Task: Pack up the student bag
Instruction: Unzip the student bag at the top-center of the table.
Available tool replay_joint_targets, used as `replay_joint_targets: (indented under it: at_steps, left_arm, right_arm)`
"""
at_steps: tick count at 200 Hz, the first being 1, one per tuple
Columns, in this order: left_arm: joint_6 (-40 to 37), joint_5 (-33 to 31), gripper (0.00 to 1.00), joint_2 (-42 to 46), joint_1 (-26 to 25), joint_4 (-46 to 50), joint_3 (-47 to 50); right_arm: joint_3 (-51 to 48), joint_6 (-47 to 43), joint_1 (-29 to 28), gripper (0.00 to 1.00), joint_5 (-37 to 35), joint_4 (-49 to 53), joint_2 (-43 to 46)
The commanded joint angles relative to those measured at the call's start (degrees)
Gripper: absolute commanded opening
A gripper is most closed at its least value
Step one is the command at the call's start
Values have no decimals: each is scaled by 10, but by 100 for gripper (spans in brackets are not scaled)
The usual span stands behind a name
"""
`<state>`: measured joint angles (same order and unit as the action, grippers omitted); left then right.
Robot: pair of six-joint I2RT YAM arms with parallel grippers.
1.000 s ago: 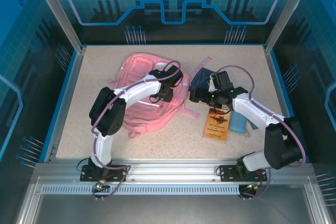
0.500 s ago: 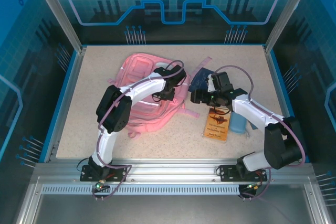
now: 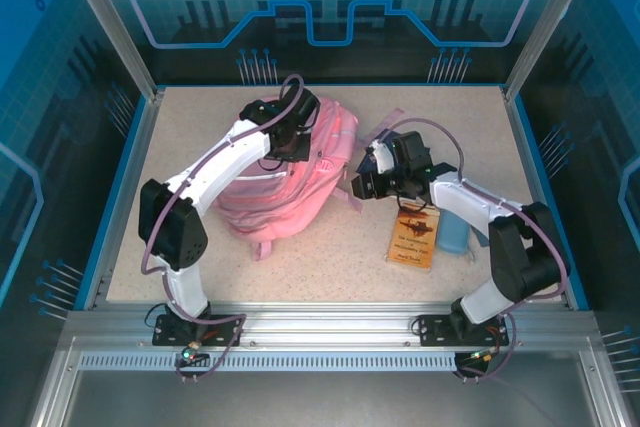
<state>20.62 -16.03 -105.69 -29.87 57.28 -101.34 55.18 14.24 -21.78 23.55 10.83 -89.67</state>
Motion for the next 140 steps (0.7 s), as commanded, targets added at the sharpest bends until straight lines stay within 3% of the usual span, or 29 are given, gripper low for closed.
replay_joint_targets:
  at_steps: [1,24,50,97,140]
  left_arm:
    - [-11,20,0,23,-3,-1,-34]
    - [-10,21,0,23,-3,1,-39]
    - [-9,22,0,26,-2,1,-38]
    - [-7,35,0,27,0,-3,-37]
    - [-6,36,0,28,3,-5,-35]
  right_arm:
    - [30,-15,-7,49,52,-31,-22]
    - [47,-15,-7,50,76,-43,-43]
    - [59,-19,-5,44,70,-55,-64]
    - [75,-40,-4,21,65,-52,-92]
    - [80,-64,-5,9,50,-45,-97]
